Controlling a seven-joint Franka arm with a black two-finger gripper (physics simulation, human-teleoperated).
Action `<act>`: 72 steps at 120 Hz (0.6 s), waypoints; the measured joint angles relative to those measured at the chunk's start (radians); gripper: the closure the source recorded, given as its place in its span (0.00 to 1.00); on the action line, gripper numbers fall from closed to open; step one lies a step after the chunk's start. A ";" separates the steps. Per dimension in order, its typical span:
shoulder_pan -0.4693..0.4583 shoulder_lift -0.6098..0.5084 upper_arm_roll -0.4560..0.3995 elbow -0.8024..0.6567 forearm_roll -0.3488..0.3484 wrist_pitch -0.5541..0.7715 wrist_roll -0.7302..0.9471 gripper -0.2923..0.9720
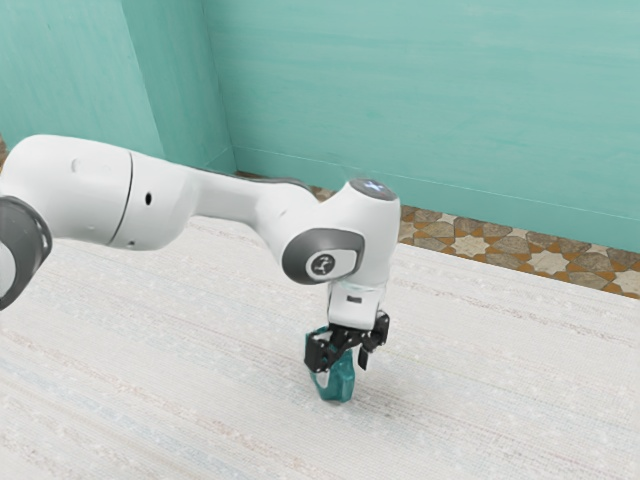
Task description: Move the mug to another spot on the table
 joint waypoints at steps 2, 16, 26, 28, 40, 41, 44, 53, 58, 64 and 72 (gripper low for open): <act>0.000 0.003 0.000 0.000 0.005 0.001 0.004 0.31; -0.001 0.012 -0.001 0.001 0.024 0.014 0.031 0.41; 0.000 0.011 -0.001 0.001 0.035 0.022 0.048 0.48; 0.000 0.011 -0.002 0.001 0.038 0.023 0.051 0.49; -0.001 0.012 -0.003 0.001 0.048 0.030 0.066 0.53; -0.001 0.012 -0.004 0.001 0.048 0.031 0.067 0.53; -0.001 0.014 -0.004 0.001 0.049 0.032 0.071 0.53; 0.002 0.026 -0.004 0.001 0.051 0.038 0.080 0.53; 0.003 0.030 -0.004 0.001 0.052 0.042 0.085 0.54; 0.006 0.027 -0.006 0.001 0.051 0.045 0.090 0.55; 0.011 0.020 -0.009 0.001 0.048 0.049 0.095 0.57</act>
